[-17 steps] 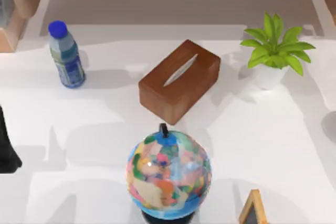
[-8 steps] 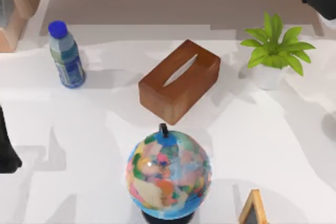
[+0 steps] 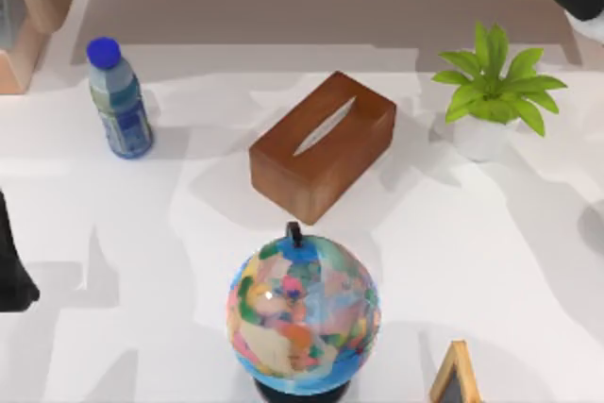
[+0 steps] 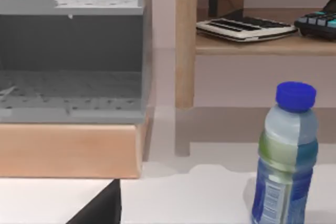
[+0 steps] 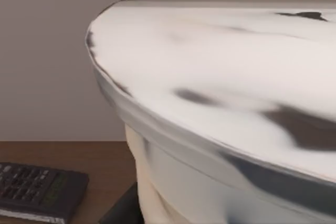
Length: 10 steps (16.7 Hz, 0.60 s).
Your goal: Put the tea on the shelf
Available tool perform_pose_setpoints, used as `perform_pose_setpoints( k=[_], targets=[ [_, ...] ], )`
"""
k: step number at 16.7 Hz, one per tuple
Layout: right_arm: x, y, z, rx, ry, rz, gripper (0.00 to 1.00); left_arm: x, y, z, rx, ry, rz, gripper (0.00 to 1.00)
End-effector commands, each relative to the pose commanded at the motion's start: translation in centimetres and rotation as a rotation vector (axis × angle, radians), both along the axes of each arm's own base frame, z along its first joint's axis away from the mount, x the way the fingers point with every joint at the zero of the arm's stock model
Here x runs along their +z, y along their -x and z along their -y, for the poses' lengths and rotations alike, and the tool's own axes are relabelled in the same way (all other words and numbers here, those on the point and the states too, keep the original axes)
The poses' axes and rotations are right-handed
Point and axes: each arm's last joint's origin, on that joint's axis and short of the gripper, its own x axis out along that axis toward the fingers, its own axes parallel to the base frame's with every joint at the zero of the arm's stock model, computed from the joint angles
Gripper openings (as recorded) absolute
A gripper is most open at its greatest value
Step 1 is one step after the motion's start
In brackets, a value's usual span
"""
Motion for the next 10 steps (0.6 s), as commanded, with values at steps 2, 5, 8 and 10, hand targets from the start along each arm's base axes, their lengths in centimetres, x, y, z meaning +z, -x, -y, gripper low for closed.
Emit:
perform_pose_setpoints(
  k=[2,5,8,10],
  targets=[
    [0.0,0.0,0.2,-0.003,-0.002,0.0,0.0,0.0,0.0,0.0,0.0,0.0,0.0,1.0],
    [-1.3,-1.1,0.0,0.0,0.006,-0.016,0.0,0.0,0.0,0.0,0.0,0.0,0.0,1.0],
    [-2.0,-2.7,0.0,0.0,-0.001,0.003,0.0,0.0,0.0,0.0,0.0,0.0,0.0,1.0],
    [-2.7,-3.6,0.0,0.0,-0.002,0.005,0.0,0.0,0.0,0.0,0.0,0.0,0.0,1.0]
  ],
)
